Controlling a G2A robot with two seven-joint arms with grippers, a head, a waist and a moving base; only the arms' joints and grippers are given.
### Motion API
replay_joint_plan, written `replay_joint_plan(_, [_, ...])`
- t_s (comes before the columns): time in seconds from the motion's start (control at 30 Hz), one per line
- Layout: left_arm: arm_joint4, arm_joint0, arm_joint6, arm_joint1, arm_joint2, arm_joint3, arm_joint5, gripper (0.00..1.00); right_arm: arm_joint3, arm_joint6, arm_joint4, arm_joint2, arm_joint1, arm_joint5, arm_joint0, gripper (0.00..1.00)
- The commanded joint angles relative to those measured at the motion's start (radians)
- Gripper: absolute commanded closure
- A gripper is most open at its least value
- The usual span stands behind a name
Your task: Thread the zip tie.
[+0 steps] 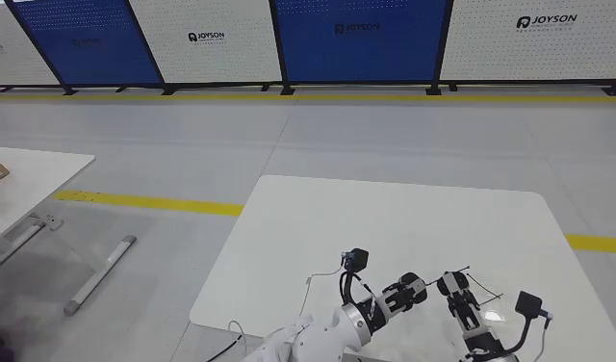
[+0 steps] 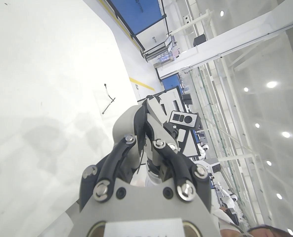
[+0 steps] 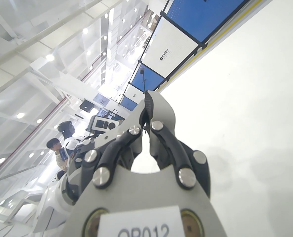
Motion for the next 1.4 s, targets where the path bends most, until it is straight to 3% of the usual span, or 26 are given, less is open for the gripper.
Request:
replay_joint_plan(0.0, [-0.006,-0.001,0.002,-0.001,0.0,0.002,-0.003,1.0,-0.001,0.004,0.003,0.001,0.0,0.006,0.0,0.82])
replay_joint_plan(0.03, [-0.01,-0.001,0.004,-0.001,0.001,0.003,-0.005,1.0,-0.002,0.004,0.003,0.002,0.0,0.009,0.0,0.0])
replay_joint_plan(0.23, [-0.058,0.004,0.036,-0.007,0.0,0.007,-0.023,1.0,-0.007,0.005,0.014,0.008,0.001,0.001,-0.005,0.0])
replay_joint_plan(0.47, [-0.132,0.028,0.095,-0.011,-0.025,-0.008,-0.076,1.0,-0.008,-0.011,0.043,0.037,0.002,-0.016,-0.026,0.0])
replay_joint_plan(0.77, [-0.13,0.03,0.094,-0.011,-0.025,-0.008,-0.078,1.0,-0.008,-0.014,0.055,0.038,0.002,-0.016,-0.027,0.0])
replay_joint_plan(0.93, [-0.177,0.04,0.11,-0.013,-0.036,-0.011,-0.105,1.0,0.004,-0.055,-0.136,0.039,0.004,0.005,-0.009,0.0])
replay_joint_plan(1.07, [-0.214,0.054,0.102,-0.01,-0.056,-0.025,-0.132,1.0,0.028,-0.046,-0.404,0.045,0.014,0.005,0.008,0.0])
replay_joint_plan(1.13, [-0.219,0.058,0.095,-0.009,-0.06,-0.033,-0.137,1.0,0.035,-0.105,-0.49,0.033,0.011,0.044,0.013,0.0])
replay_joint_plan(1.37, [-0.226,0.059,0.09,-0.009,-0.06,-0.036,-0.145,1.0,0.039,-0.118,-0.516,0.021,0.011,0.044,0.013,0.0])
